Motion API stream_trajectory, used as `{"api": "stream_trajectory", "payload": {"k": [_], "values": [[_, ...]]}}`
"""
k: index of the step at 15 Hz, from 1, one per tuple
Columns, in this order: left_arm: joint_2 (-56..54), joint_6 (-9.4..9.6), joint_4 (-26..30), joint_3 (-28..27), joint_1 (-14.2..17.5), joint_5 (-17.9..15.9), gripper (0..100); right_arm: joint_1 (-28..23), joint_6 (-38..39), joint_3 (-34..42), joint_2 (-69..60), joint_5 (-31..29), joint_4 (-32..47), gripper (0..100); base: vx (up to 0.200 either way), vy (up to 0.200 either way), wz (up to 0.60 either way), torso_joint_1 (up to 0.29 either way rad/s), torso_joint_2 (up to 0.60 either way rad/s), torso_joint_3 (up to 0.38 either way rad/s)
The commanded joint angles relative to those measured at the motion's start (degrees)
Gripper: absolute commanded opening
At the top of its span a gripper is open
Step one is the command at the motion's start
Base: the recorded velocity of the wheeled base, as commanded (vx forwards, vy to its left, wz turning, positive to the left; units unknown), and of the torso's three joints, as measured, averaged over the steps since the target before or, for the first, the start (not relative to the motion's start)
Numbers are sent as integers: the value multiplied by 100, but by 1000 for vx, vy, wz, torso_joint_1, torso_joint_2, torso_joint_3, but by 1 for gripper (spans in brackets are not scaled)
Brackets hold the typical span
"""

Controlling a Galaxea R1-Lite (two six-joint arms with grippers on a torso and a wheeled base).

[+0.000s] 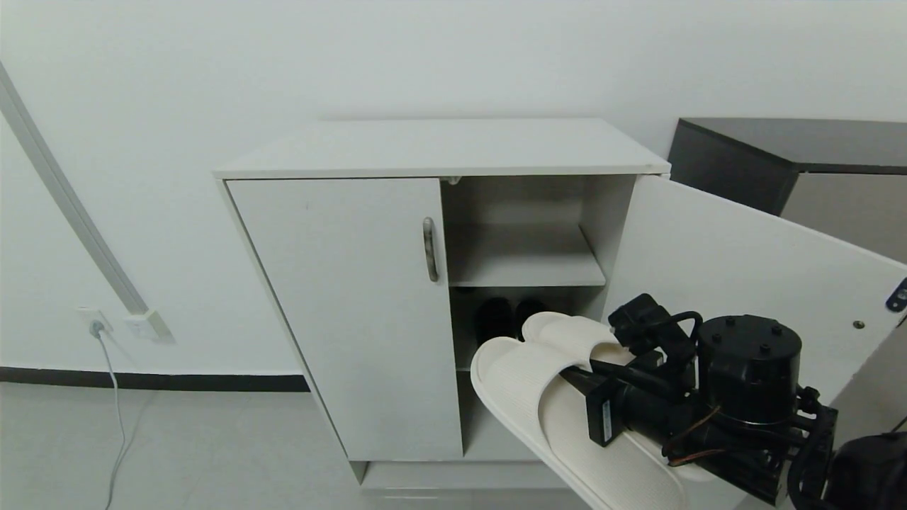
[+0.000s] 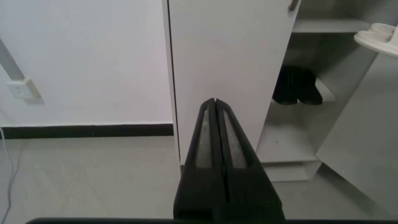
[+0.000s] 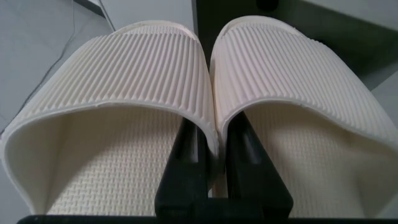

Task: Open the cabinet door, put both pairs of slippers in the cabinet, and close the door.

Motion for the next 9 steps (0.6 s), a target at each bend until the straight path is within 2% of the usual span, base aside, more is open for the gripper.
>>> {"api": "stream_trajectory", "payload": {"k": [1,7,9], "values": [[-1,0,-1,0,1,0,0,13,0,6,-8,-8,-3,0,0,0,0,-85,456,354],[-1,-9,-1,0,1,0,0,30,0,50,27,1,-3,0,0,0,0,-50,447,388],[-1,-9,-1,0,1,0,0,30,0,50,27,10,-3,0,0,0,0,1,101,92]]}}
